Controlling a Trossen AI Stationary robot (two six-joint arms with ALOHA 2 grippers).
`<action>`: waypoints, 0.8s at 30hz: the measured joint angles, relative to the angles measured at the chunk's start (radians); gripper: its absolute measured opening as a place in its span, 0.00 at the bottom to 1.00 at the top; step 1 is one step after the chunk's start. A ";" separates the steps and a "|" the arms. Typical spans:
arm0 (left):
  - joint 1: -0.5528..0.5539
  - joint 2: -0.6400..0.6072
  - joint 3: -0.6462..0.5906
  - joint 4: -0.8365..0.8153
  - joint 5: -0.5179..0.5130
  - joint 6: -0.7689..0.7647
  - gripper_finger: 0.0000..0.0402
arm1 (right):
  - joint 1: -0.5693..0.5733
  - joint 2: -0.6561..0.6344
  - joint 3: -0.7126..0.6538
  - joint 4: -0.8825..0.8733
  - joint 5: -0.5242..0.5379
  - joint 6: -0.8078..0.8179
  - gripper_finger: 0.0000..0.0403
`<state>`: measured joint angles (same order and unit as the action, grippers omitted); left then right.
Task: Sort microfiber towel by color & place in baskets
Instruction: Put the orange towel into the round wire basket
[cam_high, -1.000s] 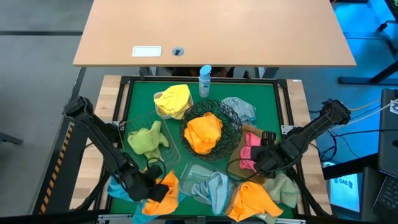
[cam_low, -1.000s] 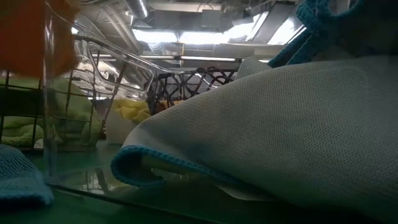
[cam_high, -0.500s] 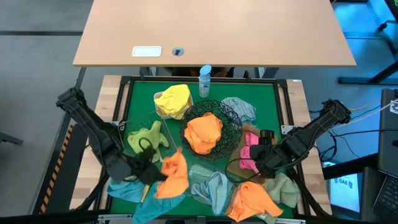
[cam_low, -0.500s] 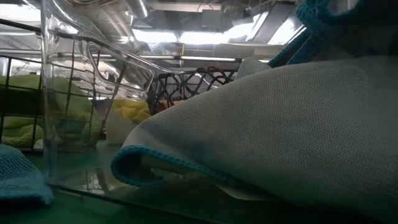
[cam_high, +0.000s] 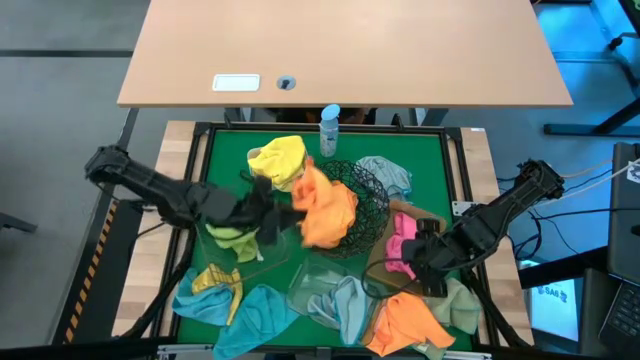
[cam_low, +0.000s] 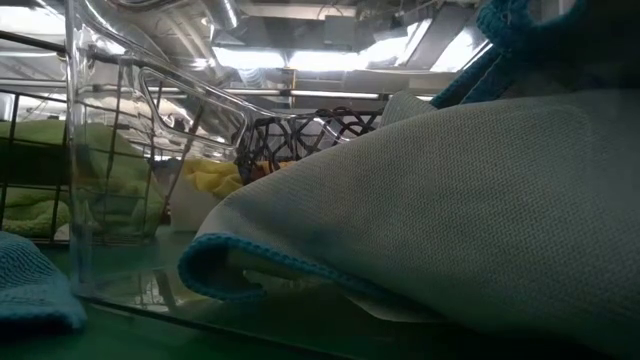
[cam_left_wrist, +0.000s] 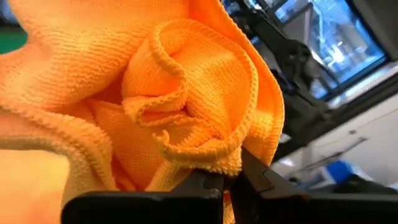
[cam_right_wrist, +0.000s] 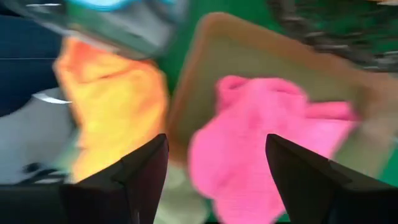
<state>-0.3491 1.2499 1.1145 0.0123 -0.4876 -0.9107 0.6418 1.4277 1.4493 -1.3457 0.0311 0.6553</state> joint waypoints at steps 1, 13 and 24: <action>0.026 0.002 0.000 0.001 0.016 0.038 0.01 | 0.000 0.000 0.000 0.021 -0.027 0.012 0.67; 0.201 0.174 0.001 -0.003 0.113 0.353 0.01 | 0.004 0.000 0.000 0.186 -0.096 0.063 0.67; 0.247 0.361 0.001 -0.005 0.113 0.554 0.05 | 0.093 0.018 -0.001 0.208 -0.085 0.169 0.67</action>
<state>-0.1017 1.6109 1.1152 0.0071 -0.3748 -0.3568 0.7349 1.4453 1.4487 -1.1379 -0.0538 0.8239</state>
